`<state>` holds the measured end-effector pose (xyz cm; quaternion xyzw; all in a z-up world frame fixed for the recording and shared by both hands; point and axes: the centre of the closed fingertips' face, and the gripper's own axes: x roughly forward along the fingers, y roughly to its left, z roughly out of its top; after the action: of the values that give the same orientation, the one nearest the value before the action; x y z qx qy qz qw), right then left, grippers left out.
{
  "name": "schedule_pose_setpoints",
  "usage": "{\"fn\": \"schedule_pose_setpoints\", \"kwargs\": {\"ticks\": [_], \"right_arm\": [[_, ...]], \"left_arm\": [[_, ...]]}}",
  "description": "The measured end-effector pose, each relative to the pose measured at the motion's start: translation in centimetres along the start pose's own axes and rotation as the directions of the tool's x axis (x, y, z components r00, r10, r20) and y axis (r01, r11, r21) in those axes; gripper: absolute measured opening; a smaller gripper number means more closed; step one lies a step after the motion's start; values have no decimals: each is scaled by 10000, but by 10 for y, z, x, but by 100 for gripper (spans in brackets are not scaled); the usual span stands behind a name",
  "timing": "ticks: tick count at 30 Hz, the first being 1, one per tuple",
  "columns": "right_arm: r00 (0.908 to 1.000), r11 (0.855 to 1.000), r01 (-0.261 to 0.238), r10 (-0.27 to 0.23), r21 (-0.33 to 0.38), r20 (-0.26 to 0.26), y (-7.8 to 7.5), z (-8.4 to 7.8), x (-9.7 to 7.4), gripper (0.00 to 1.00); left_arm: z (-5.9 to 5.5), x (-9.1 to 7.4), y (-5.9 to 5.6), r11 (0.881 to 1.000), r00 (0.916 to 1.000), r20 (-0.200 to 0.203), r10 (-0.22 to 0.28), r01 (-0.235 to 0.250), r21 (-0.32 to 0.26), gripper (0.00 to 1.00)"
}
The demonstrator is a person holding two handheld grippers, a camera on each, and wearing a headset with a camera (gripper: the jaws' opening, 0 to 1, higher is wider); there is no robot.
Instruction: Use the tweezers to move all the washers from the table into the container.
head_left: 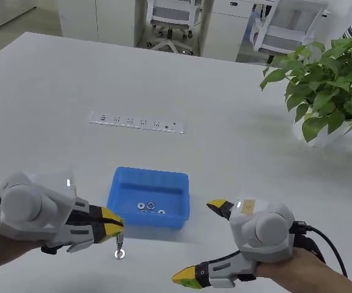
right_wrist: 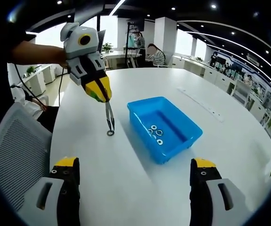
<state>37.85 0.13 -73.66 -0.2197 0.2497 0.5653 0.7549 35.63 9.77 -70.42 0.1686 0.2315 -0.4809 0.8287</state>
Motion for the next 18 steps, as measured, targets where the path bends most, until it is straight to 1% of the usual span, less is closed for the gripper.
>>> {"fn": "schedule_pose_setpoints", "kwargs": {"ticks": [2, 6, 11, 18], "right_arm": [[10000, 10000, -27, 27, 0, 9, 1, 0, 0, 98], [10000, 10000, -87, 87, -22, -49, 2, -2, 1, 98], [9993, 9991, -347, 351, -260, 134, 7, 4, 4, 93], [9978, 9970, -608, 619, -470, 220, 11, 9, 12, 88]], "left_arm": [[1, 0, 1, 10000, 10000, 68, 27, -27, -9, 6], [1, 0, 1, 10000, 10000, 82, 41, -41, -16, 6], [0, -1, 1, 10000, 10000, 58, -32, 32, -4, 6], [0, -1, -3, 9998, 9998, 40, -190, 190, 70, 6]]}}
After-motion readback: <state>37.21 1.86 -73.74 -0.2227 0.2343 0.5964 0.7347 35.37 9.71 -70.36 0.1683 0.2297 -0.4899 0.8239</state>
